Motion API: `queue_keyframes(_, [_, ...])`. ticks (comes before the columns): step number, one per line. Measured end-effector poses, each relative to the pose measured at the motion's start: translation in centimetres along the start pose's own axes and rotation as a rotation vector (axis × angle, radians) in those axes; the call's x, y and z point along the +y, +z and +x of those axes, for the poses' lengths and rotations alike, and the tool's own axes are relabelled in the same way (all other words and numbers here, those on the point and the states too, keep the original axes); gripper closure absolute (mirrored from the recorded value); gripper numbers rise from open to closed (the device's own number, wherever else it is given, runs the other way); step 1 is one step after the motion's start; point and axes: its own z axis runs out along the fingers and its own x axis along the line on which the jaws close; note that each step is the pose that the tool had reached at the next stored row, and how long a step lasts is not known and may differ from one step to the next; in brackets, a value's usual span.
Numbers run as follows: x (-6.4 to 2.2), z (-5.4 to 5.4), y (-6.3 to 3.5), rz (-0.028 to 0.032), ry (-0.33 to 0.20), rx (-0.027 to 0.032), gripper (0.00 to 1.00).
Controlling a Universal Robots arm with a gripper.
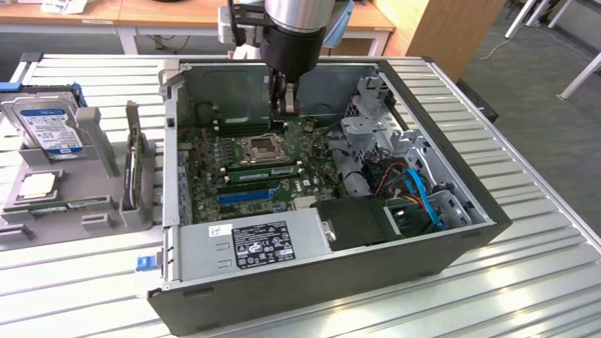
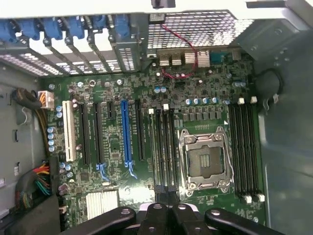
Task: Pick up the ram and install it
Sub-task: 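Press down the ram until it locks into place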
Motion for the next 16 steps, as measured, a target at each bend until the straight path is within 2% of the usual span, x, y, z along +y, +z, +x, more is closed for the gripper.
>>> queue_keyframes(10, [0.00,0.00,0.00,0.0001,0.006,-0.0011,0.90])
queue_keyframes(16, [0.00,0.00,0.00,0.0022,0.041,-0.0024,0.90])
